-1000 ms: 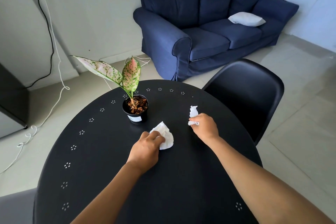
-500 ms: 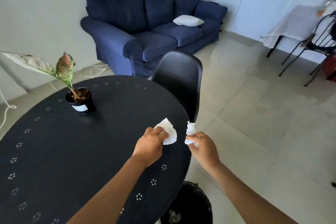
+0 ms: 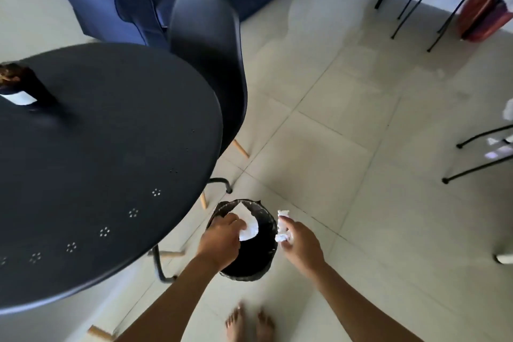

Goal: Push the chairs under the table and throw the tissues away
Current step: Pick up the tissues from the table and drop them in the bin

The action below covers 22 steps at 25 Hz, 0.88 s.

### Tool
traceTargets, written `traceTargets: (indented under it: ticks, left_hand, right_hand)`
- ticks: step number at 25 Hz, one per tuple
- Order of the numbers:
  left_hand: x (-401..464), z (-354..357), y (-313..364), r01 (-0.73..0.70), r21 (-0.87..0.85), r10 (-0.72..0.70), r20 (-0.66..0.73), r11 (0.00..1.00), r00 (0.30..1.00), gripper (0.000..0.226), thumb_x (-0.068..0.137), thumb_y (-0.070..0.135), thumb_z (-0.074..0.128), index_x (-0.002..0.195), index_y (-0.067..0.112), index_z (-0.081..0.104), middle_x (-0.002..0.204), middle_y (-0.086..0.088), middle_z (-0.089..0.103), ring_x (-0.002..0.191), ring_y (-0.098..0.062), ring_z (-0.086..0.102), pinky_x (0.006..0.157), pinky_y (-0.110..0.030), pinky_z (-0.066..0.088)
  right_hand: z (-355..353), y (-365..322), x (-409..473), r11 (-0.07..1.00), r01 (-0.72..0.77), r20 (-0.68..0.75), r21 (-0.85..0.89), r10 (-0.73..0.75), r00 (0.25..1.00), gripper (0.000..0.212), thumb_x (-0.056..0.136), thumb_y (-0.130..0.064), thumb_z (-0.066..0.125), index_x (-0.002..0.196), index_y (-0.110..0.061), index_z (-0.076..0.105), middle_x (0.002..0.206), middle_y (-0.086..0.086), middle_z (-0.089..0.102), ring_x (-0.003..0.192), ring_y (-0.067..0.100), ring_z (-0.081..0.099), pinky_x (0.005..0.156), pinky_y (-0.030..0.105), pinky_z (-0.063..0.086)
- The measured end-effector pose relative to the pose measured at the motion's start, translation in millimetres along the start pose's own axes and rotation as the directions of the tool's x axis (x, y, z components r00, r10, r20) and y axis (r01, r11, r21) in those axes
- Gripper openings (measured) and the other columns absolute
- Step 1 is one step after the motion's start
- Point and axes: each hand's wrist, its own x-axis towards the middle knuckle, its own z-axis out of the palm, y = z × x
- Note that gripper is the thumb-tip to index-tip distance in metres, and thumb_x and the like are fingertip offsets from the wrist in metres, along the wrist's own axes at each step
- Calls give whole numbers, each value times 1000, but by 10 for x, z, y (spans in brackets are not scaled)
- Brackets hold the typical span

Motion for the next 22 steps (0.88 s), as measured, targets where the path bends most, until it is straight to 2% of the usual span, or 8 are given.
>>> traceTargets:
  ticks: [2,5,8,10,13,16,19,22]
  left_hand:
    - [-21,279,-158,76,-41,-74,44,996,996,43,88,6,44,122,28,55,131,9,53,115,-20,50,94,-36,52]
    - [12,566,-382,132,-93,-126,73,987,989,41,89,7,45,124,27,52,134,8,52,116,-20,50,99,-34,48]
    - [112,783,-585,179,-163,-167,86,970,982,36,90,9,45,121,24,54,132,5,54,115,-24,51,99,-41,48]
    - [164,892,-693,200,-201,-188,78,959,979,34,90,9,46,119,23,56,130,4,57,112,-26,52,96,-43,49]
    - [227,983,-788,209,-235,-201,56,949,978,32,89,8,48,116,22,58,126,2,60,109,-27,54,92,-43,52]
    - [258,998,-838,220,-246,-213,53,944,976,32,89,8,49,116,22,58,126,1,60,108,-26,55,90,-41,52]
    - [252,941,-821,249,-245,-235,87,937,968,31,91,11,48,119,23,55,129,2,57,111,-26,52,91,-42,52]
    - [243,838,-759,271,-251,-250,113,929,962,31,92,14,47,122,23,53,132,2,54,113,-26,52,93,-43,51]
  right_hand:
    - [297,91,83,997,-64,24,53,62,998,47,84,-13,55,130,-17,51,116,5,66,105,25,61,87,30,48]
    - [659,113,314,991,-131,96,21,128,987,25,80,-12,57,105,-9,60,106,11,65,98,28,60,81,32,48]
    - [1000,77,600,988,-151,135,22,146,980,16,78,-8,58,92,-3,61,99,16,66,90,32,61,74,35,50]
    - [1176,68,762,986,-149,156,70,137,978,22,77,-9,61,99,-5,61,103,13,66,95,32,61,77,33,50]
    - [1287,95,940,985,-121,193,122,96,977,48,74,-11,69,120,-12,55,119,8,64,110,27,59,87,27,45]
    - [1266,149,1044,989,-117,232,89,94,968,69,76,-16,72,139,-15,43,141,3,50,131,20,45,107,27,35]
    - [1155,162,1051,994,-100,206,51,88,975,62,83,-21,67,140,-16,42,145,3,46,134,18,41,112,27,30]
    - [991,96,969,997,-79,157,26,74,985,51,88,-20,61,137,-14,47,140,7,51,129,22,47,110,30,34]
